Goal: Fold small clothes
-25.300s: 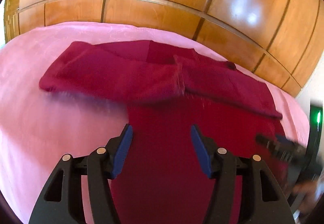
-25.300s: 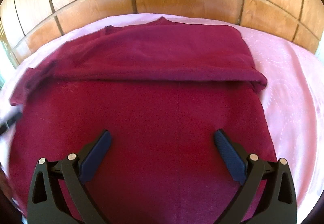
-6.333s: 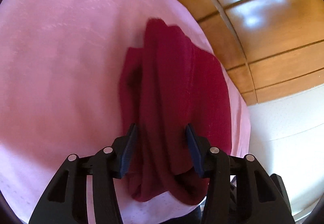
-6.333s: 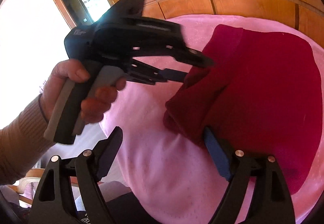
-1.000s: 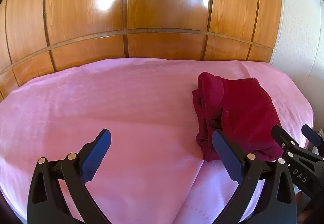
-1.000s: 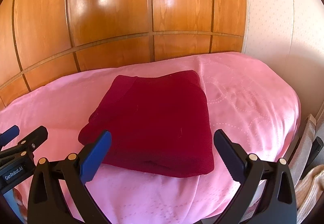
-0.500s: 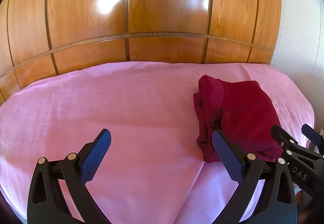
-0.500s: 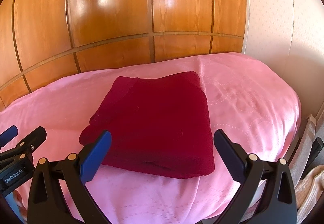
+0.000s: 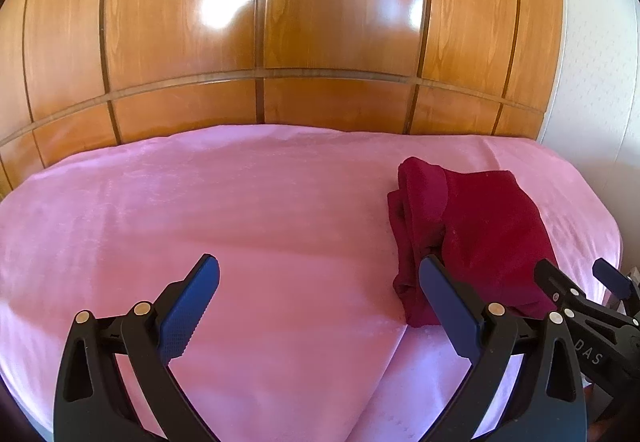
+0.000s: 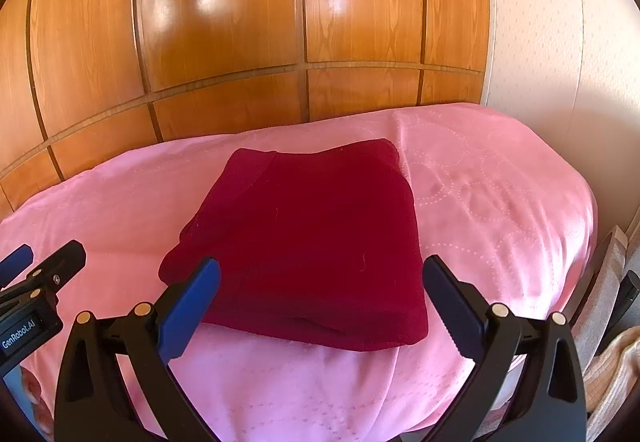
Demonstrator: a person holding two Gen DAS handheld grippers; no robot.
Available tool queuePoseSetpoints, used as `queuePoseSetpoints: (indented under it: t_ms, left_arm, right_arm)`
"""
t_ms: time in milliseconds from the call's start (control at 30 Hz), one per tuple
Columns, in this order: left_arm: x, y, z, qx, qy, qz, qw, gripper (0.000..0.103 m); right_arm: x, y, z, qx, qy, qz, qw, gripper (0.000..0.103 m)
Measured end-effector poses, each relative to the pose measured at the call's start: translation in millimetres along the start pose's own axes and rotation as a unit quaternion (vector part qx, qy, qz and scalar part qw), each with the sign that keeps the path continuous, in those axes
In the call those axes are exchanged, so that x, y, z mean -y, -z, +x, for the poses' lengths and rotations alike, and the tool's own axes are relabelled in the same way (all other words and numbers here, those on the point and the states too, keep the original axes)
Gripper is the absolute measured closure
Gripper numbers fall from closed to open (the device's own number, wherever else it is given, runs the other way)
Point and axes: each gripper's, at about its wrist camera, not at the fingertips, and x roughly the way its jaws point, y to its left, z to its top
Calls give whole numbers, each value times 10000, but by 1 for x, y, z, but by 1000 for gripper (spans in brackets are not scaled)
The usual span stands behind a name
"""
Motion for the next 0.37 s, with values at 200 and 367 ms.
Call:
queuePoseSetpoints:
  t_ms: [200,367]
  left_arm:
    - [3,0,2,-38,-108,91,9999,4]
    - [2,3,9,-153,-189,106,9996,4]
  right_arm:
    - [3,-3,0,-11,-54,61,10000,2]
    - [23,-20,0,179,-96,199,9996,2]
